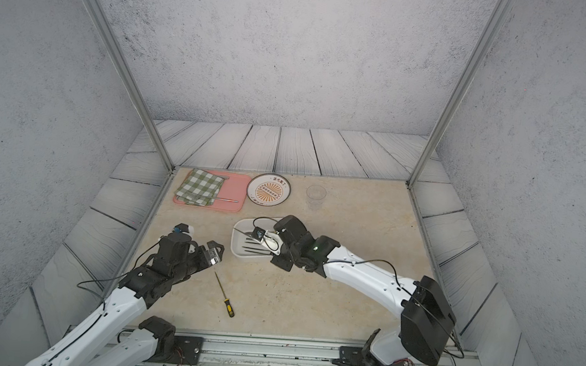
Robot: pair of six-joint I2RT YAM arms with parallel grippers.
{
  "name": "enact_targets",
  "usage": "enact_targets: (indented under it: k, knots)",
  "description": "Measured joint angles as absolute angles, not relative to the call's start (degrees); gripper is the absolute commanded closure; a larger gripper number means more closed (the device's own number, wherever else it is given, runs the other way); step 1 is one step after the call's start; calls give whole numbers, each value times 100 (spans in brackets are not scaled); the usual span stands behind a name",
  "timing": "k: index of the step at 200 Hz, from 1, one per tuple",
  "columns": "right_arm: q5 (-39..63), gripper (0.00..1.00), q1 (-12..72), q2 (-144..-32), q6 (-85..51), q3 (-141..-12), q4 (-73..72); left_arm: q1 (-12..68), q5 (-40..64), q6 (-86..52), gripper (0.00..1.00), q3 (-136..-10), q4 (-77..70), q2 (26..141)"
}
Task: Put the file tool into the storage box
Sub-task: Place the file tool in the storage box.
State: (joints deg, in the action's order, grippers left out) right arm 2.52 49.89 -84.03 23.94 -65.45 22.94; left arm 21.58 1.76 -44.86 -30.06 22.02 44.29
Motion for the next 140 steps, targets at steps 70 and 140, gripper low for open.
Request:
enact_targets:
  k: [70,140]
  knots:
    - [1463,100,3959,-9321,3854,-7096,2460,2158,294,-4497,2,-2943,2051,4475]
    - [1553,100,3964,-10333,4244,-7544,2657,2152,502,-4484,2,-3022,1876,4939]
